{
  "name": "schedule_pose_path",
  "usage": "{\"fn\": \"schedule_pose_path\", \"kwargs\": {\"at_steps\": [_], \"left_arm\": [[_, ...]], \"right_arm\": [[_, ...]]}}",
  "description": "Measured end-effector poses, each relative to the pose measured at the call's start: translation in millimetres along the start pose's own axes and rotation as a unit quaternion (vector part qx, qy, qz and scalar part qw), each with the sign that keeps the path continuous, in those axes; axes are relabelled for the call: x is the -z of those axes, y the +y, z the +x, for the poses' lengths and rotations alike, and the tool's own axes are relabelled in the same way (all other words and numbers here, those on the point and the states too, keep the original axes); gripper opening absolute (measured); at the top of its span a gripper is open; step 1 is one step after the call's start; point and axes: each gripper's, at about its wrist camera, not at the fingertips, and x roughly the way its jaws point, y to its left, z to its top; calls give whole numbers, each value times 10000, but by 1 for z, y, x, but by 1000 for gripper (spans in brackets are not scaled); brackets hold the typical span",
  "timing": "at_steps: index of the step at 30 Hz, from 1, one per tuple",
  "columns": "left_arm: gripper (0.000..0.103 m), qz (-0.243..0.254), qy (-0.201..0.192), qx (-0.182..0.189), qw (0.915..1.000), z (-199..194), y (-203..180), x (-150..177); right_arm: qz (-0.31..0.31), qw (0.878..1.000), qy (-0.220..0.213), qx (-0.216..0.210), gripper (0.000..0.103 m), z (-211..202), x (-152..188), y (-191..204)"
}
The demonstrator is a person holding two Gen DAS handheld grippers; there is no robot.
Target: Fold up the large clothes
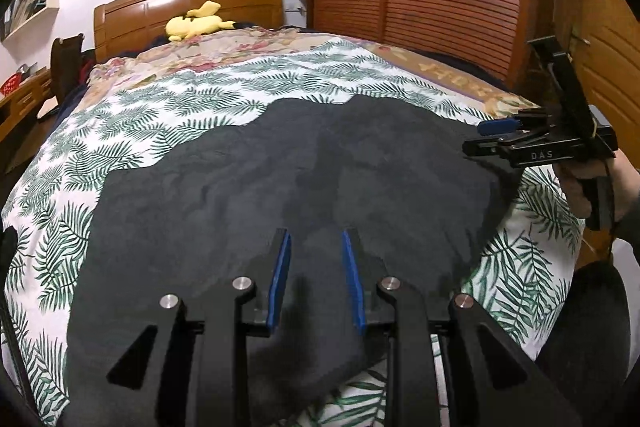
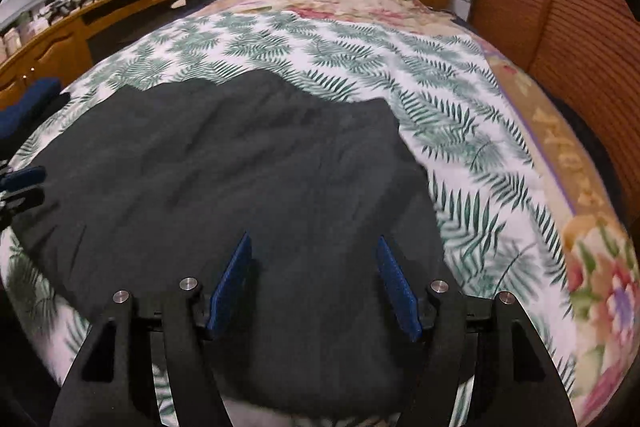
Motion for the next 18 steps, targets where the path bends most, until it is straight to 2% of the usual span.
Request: {"fn": "schedule_pose_path", "kwargs": {"at_steps": [4, 7, 11, 13, 15, 18], "left_arm": [[25, 51, 7, 61, 10000, -1, -10, 1], [25, 82, 15, 105, 9999, -2, -15, 2], [25, 115, 25, 148, 9998, -3, -21, 4], [25, 105, 33, 176, 9998, -4, -23, 6], [25, 71, 59, 240, 9997, -4, -26, 8], [25, 88, 118, 310, 9994, -2, -30, 11]], "right_arm": [[99, 9998, -171, -27, 66, -12, 11, -2], [117, 9997, -199, 128, 66, -12, 17, -7], [240, 9993, 105, 254, 66, 7, 32, -19], [351, 9990, 260, 115, 66, 22, 43, -26], [515, 9984, 217, -64, 66, 24, 47, -33], [507, 9984, 229, 69, 66, 17, 46, -30]]}}
